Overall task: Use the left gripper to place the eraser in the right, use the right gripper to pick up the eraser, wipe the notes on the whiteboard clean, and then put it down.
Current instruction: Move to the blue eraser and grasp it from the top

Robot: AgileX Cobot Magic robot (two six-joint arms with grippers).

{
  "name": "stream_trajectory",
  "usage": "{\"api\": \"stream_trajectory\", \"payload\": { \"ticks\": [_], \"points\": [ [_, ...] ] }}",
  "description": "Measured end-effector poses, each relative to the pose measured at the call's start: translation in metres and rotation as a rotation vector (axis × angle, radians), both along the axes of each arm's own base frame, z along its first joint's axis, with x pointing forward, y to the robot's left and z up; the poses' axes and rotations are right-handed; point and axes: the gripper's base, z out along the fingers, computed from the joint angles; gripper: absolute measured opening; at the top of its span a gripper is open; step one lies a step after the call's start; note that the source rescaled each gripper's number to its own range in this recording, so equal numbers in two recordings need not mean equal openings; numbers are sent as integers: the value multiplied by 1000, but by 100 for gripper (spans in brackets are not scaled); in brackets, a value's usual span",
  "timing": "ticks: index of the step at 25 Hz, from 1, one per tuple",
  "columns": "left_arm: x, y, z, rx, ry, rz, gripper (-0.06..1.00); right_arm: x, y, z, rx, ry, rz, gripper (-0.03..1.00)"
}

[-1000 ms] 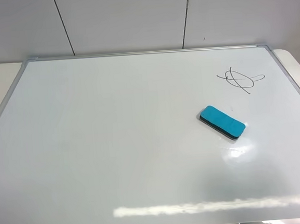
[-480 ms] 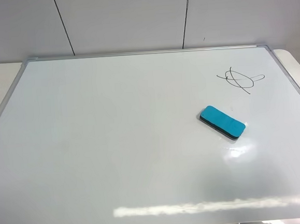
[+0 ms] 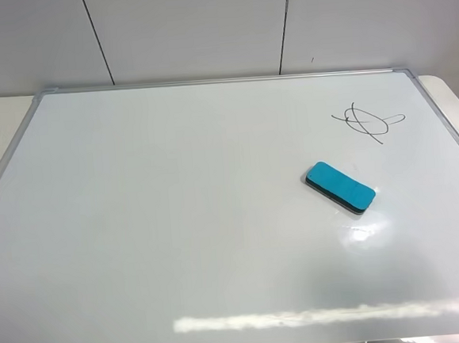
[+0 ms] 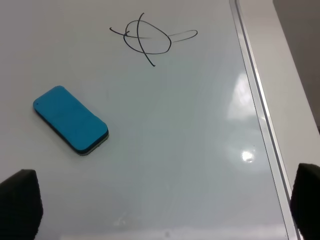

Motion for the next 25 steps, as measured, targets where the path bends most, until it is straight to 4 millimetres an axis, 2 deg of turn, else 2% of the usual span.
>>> {"api": "stream_trajectory", "payload": {
  "ticks": [10, 12, 15, 18, 23, 25],
  "points": [
    [0, 0, 0, 0, 0, 0, 100, 1, 4, 1, 158, -10, -33, 100],
    [0, 0, 0, 0, 0, 0, 100, 1, 4, 1, 157, -4, -33, 100],
    [0, 0, 0, 0, -1, 0, 100, 9, 4, 6, 54, 59, 26, 100],
    [0, 0, 0, 0, -1, 0, 100, 35, 6, 15, -56, 187, 116, 100],
    [0, 0, 0, 0, -1, 0, 100, 108, 8, 26, -141, 421, 234, 100],
    [0, 0, 0, 0, -1, 0, 100, 136, 13, 29, -160, 447, 301, 100]
  ]
}}
